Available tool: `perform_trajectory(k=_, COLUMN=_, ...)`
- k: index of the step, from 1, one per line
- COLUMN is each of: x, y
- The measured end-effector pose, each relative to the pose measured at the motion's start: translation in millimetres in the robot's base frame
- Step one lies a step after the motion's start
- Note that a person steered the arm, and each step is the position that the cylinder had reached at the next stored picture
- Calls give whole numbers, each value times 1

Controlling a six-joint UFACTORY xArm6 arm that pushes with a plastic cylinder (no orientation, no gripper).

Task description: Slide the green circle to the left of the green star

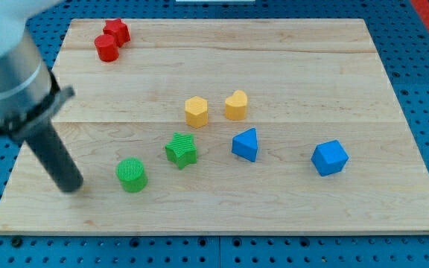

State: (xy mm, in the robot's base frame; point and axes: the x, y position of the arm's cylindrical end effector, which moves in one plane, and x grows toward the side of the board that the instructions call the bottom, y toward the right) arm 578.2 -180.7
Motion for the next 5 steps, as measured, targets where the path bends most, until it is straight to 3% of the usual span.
perform_trajectory(k=1, x=40, y=53)
perform_trajectory(k=2, x=3, y=78)
perform_trajectory(k=3, x=-25, y=34)
perform_trajectory(k=4, x=-58, y=29)
perform_trajectory(k=5, x=-52, y=38)
